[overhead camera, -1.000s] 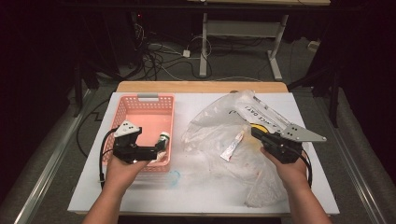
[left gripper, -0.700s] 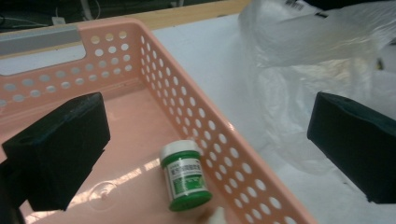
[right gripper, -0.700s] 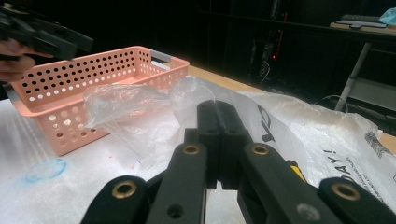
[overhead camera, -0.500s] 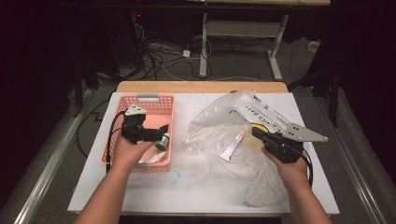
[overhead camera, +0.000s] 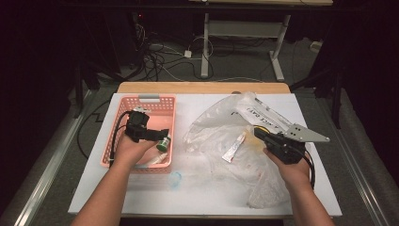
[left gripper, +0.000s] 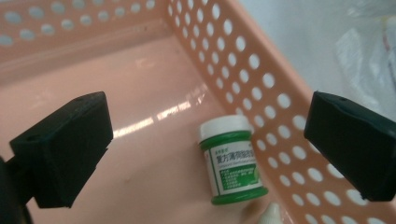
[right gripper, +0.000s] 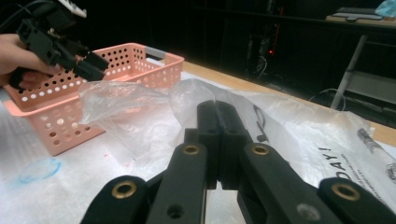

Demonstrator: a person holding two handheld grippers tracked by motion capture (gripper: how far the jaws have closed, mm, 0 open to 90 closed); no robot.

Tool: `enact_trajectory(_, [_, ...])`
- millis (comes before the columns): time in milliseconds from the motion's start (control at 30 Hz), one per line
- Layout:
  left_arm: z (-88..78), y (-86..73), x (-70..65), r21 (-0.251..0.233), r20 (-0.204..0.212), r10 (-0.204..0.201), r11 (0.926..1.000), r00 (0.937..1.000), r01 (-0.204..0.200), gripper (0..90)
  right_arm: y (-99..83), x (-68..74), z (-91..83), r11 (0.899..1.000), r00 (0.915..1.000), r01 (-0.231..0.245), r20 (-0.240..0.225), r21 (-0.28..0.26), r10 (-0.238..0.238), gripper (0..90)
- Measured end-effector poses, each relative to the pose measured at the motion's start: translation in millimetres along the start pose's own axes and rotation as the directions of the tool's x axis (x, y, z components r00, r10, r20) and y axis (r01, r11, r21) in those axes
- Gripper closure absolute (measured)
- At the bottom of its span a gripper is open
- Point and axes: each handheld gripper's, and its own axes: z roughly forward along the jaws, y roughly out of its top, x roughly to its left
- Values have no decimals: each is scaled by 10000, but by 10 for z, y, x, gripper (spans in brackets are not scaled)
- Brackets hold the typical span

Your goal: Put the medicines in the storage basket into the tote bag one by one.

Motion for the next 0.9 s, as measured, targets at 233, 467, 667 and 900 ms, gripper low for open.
enact_trajectory(233, [142, -4, 9, 1164, 11, 45, 9932, 10000, -46, 49, -12, 6, -5, 9997, 9996, 251, 101, -60, -250, 900])
enact_trajectory(467, [256, -7, -10, 2060, -31, 295, 9781, 9996, -282, 140, -19, 1, -5, 9993, 9992, 356, 161, -105, -354, 900])
enact_trajectory(667, [327, -15, -23, 2494, 197, 396, 9674, 9990, -433, 225, -23, 1, -5, 9997, 9994, 219, 261, -127, -215, 900])
enact_trajectory(900, [405, -19, -37, 3123, 119, 608, 9480, 9981, -614, 344, -27, 6, 11, 9999, 9998, 87, 161, -75, -86, 900])
